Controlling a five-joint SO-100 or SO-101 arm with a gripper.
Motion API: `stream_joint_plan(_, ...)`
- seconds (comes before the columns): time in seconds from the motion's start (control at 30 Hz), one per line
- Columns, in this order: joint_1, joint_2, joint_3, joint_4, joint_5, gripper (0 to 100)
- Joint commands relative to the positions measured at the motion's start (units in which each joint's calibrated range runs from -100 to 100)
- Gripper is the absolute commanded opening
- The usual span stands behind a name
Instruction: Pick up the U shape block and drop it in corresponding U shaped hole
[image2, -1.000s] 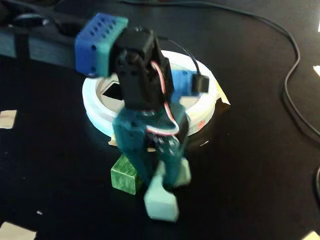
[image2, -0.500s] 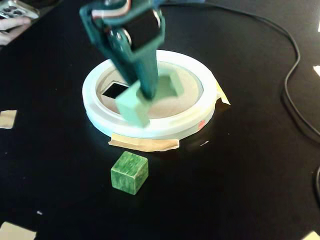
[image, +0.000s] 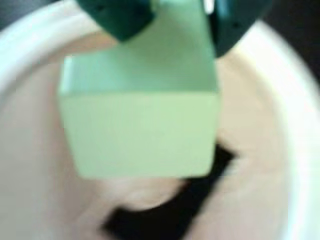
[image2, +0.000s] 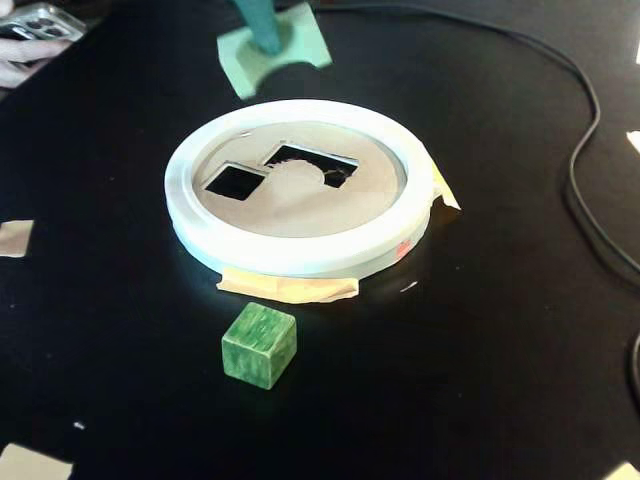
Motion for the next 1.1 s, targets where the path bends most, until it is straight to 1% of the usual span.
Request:
stream_joint_plan(0.0,-3.5,1.2,-4.9,-3.4,-7.0,1)
stream_joint_plan(0.17,-1.6,8.8,-4.6,-16.9,-7.0,1)
stream_joint_plan(0.23,0.0,10.5,-4.1,-18.5,-7.5,1)
stream_joint_plan(0.43,1.3,16.5,-4.6,-21.5,-7.6,1)
stream_joint_plan(0.63,3.8,17.9,-4.0,-20.9,-7.6,1)
stream_joint_plan(0.73,3.8,18.0,-4.0,-20.7,-8.2,1)
stream_joint_plan(0.87,2.2,18.9,-3.7,-20.5,-11.2,1)
stream_joint_plan(1.07,0.4,20.7,-3.8,-20.5,-11.5,1)
